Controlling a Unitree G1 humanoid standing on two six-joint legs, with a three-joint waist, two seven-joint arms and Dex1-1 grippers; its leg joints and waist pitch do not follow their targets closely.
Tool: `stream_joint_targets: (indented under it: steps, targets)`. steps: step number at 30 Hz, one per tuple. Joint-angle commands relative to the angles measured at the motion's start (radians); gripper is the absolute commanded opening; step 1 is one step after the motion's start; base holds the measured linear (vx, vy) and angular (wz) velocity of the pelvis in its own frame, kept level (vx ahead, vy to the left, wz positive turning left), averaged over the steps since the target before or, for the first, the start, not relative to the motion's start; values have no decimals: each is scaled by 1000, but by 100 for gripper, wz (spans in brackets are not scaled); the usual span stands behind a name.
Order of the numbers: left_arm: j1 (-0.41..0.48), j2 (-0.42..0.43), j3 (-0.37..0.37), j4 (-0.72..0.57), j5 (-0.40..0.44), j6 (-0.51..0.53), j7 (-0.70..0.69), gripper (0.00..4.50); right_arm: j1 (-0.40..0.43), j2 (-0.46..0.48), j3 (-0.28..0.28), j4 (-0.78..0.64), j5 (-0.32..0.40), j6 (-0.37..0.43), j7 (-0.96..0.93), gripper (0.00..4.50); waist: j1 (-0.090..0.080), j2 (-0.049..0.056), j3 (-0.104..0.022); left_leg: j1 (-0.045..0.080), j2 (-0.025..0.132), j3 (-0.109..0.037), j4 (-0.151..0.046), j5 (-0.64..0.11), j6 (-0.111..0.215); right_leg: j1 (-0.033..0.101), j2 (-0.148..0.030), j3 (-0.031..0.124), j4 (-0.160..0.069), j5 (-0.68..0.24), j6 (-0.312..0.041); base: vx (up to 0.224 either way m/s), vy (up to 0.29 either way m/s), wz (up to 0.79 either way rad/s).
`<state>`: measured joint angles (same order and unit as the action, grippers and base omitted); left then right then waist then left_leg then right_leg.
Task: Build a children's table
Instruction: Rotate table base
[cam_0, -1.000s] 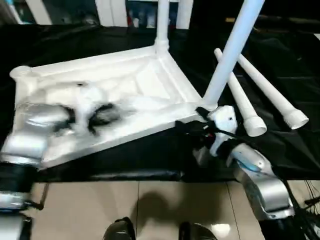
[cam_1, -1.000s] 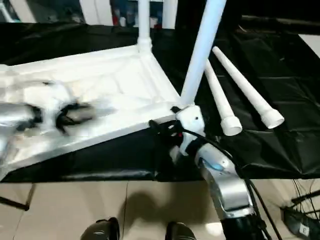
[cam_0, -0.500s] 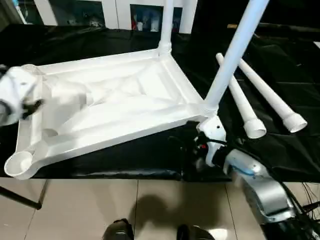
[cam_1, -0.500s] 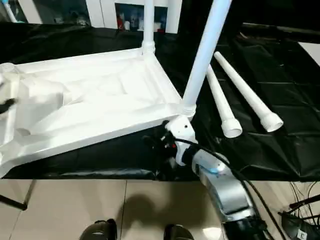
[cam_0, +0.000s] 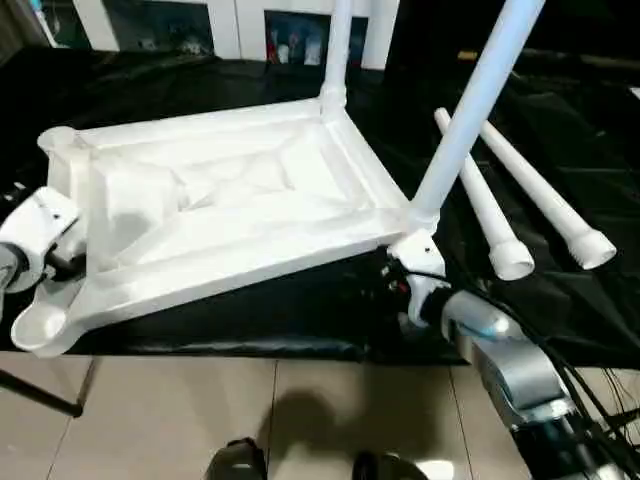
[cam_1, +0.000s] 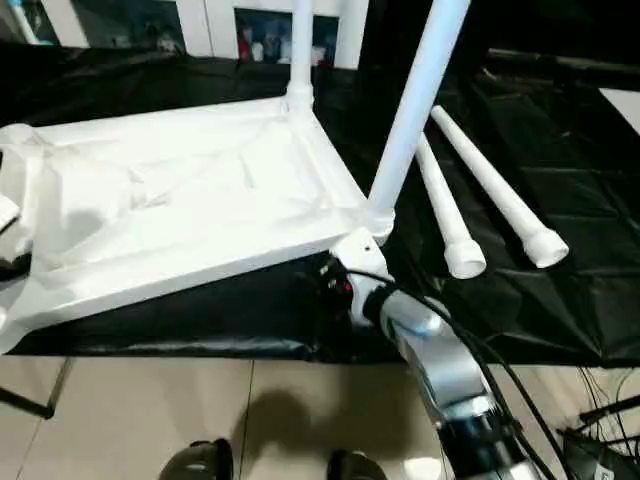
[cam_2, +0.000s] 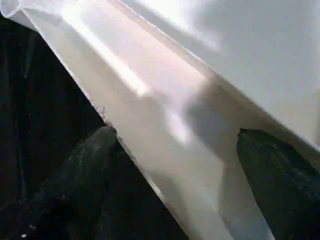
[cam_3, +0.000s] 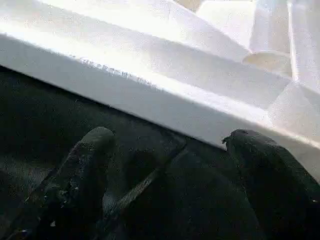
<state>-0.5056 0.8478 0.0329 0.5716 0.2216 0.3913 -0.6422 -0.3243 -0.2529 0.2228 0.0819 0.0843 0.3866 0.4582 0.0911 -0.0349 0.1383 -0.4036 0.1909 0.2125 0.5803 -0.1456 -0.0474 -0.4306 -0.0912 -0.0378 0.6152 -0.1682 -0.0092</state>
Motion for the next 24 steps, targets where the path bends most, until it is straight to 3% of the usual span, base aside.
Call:
stream_joint_targets:
  steps: [1, 4, 6, 11, 15, 18, 22, 23, 24]
  targets:
    - [-7, -29, -30, 24, 6, -19, -25, 447, -11, -1, 2, 35, -12, -3, -9, 392, -5, 34, -85, 49, 32, -27, -74, -310, -44, 30, -40, 39, -65, -175, -182, 0, 0, 0]
    - [-45, -62, -37, 45, -4, -35, -12, 447, -72, 17, 14, 172, -48, -36, -42, 392, -6, 35, -85, 53, 31, -29, -75, -340, -62, 29, -42, 38, -68, -204, -191, 0, 0, 0]
    - [-61, -77, -43, 42, -10, -35, -9, 447, -100, 32, 8, 225, -53, -48, -54, 392, -4, 36, -85, 63, 33, -26, -74, -370, -71, 21, -44, 41, -73, -228, -193, 0, 0, 0]
    - [-92, -129, -70, -12, -30, -9, -16, 447, -201, 71, -10, 389, -69, -118, -90, 392, -5, 42, -89, 57, 36, -35, -78, -396, -91, 31, -51, 37, -72, -263, -186, 0, 0, 0]
    - [-99, -167, -105, -81, -27, 16, -49, 447, -297, 101, -34, 526, -69, -175, -119, 392, -4, 42, -91, 53, 37, -34, -75, -367, -87, 34, -50, 37, -68, -232, -194, 0, 0, 0]
    - [-93, -170, -126, -134, -33, 30, -104, 447, -367, 124, -49, 616, -61, -221, -121, 392, -8, 39, -97, 41, 35, -38, -75, -329, -84, 47, -52, 33, -58, -198, -202, 0, 0, 0]
    - [-45, -145, -171, -253, -65, 82, -218, 447, -433, 156, -61, 707, -56, -265, -116, 392, -14, 33, -102, 37, 35, -32, -67, -255, -56, 51, -53, 34, -49, -125, -223, 0, 0, 0]
    - [-30, -136, -184, -283, -78, 79, -254, 447, -438, 162, -58, 715, -56, -272, -109, 392, -18, 33, -103, 31, 34, -33, -66, -223, -47, 56, -50, 32, -43, -97, -231, 0, 0, 0]
    - [-14, -125, -197, -316, -90, 95, -285, 447, -445, 168, -55, 729, -57, -283, -102, 392, -21, 32, -103, 34, 32, -29, -64, -203, -38, 53, -44, 32, -43, -67, -235, 0, 0, 0]
